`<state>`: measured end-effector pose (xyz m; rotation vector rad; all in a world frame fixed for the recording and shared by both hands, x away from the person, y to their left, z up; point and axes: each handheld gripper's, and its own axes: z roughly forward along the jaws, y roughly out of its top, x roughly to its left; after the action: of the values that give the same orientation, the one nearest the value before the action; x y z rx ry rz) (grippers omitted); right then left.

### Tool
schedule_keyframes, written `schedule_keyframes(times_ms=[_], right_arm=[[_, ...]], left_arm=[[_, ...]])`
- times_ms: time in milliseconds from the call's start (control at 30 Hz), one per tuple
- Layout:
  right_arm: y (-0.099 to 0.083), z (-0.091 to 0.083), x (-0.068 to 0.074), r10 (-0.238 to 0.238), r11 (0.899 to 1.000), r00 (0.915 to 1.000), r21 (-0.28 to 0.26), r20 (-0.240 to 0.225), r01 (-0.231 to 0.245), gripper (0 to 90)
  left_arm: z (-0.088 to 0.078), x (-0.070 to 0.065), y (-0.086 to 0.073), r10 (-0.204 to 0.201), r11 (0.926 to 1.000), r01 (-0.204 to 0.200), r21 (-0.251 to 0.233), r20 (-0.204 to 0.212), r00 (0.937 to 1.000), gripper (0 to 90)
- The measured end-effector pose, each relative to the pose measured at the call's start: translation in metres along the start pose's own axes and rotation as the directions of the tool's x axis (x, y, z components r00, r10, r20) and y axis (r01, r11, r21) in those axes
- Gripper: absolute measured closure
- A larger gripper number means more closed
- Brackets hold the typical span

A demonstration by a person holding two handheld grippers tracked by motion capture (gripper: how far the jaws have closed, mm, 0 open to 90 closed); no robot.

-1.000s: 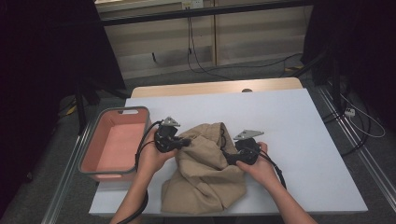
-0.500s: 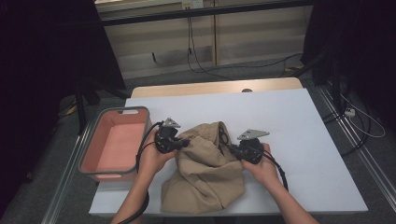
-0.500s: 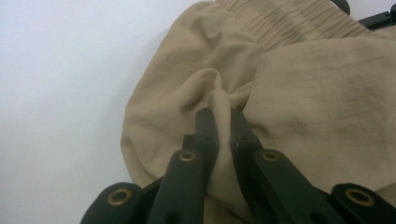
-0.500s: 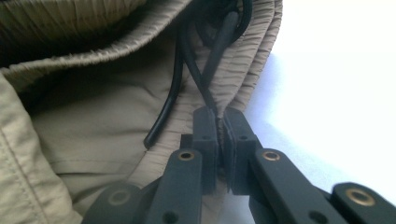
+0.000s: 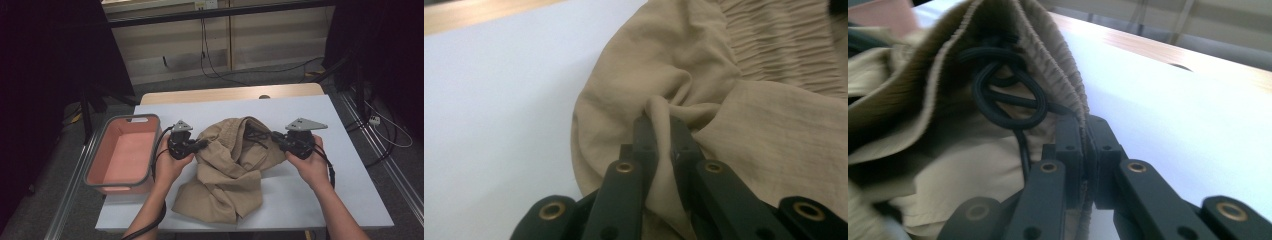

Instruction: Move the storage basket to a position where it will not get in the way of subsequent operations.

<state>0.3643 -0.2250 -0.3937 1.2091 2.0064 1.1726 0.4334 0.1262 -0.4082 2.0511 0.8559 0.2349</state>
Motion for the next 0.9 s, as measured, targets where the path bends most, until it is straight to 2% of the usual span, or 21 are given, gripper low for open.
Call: schedule_keyframes(times_ms=[67,167,267,333,400,433,467,500,567,600,633,733,767,833,867,900], right_arm=[[0.0,0.003,0.004,-0.012,1.0,0.9999,0.0,0.0,0.012,85.5],[-0.006,0.02,0.018,-0.036,0.999,0.9986,0.032,-0.038,0.037,84.9],[-0.011,0.027,0.023,-0.038,0.999,0.9981,0.035,-0.047,0.04,84.6],[-0.018,0.034,0.027,-0.043,0.997,0.9977,0.057,-0.052,0.046,83.1],[-0.019,0.034,0.026,-0.036,0.998,0.9979,0.056,-0.054,0.039,81.4],[-0.02,0.032,0.025,-0.013,0.999,0.9984,0.042,-0.055,0.015,76.3],[-0.02,0.032,0.025,-0.013,0.999,0.9984,0.042,-0.055,0.015,76.3],[-0.022,0.029,0.023,0.007,0.999,0.9988,0.043,-0.049,-0.004,64.0],[-0.025,0.025,0.02,0.02,0.999,0.9993,0.042,-0.031,-0.019,52.3],[-0.025,0.025,0.02,0.02,0.999,0.9993,0.042,-0.031,-0.019,52.3],[-0.028,0.021,0.018,0.033,0.999,0.9993,0.037,-0.019,-0.033,41.3],[-0.033,0.017,0.016,0.038,0.999,0.9992,0.034,-0.011,-0.038,36.7],[-0.039,0.015,0.015,0.039,0.998,0.9992,0.059,-0.008,-0.038,30.5],[-0.042,0.014,0.014,0.037,0.997,0.9993,0.071,-0.003,-0.037,29.1],[-0.046,0.014,0.013,0.045,0.996,0.9989,0.079,-0.007,-0.045,29.1],[-0.051,0.013,0.011,0.088,0.993,0.9955,0.082,-0.034,-0.085,28.2]], left_arm=[[0.004,0.01,-0.008,-0.027,0.9994,0.027,0.023,-0.019,0.9995,85.5],[0.01,0.026,-0.028,-0.073,0.9944,0.075,0.074,-0.025,0.997,85.4],[0.012,0.028,-0.033,-0.084,0.9927,0.086,0.084,-0.031,0.996,85.4],[0.012,0.029,-0.035,-0.073,0.9916,0.077,0.104,-0.044,0.9964,85.5],[0.013,0.029,-0.037,-0.078,0.9909,0.083,0.106,-0.048,0.9958,85.5],[0.013,0.028,-0.038,-0.081,0.9911,0.086,0.102,-0.048,0.9955,85.4],[0.013,0.028,-0.038,-0.075,0.9912,0.08,0.106,-0.05,0.9959,85.4],[0.013,0.028,-0.038,-0.07,0.9913,0.076,0.107,-0.057,0.9959,85.5],[0.013,0.027,-0.038,-0.062,0.9909,0.069,0.116,-0.065,0.9959,85.5],[0.013,0.027,-0.039,-0.065,0.9906,0.073,0.115,-0.07,0.9954,85.5],[0.013,0.027,-0.04,-0.071,0.9911,0.079,0.107,-0.076,0.9946,85.5],[0.013,0.026,-0.04,-0.068,0.9916,0.075,0.105,-0.077,0.9947,85.5],[0.012,0.026,-0.039,-0.058,0.9914,0.066,0.112,-0.078,0.9953,85.5],[0.013,0.026,-0.039,-0.059,0.9913,0.068,0.113,-0.08,0.9951,85.5],[0.013,0.026,-0.039,-0.057,0.9914,0.066,0.113,-0.084,0.9949,85.5],[0.013,0.025,-0.039,-0.054,0.9911,0.064,0.117,-0.086,0.9948,85.5]])
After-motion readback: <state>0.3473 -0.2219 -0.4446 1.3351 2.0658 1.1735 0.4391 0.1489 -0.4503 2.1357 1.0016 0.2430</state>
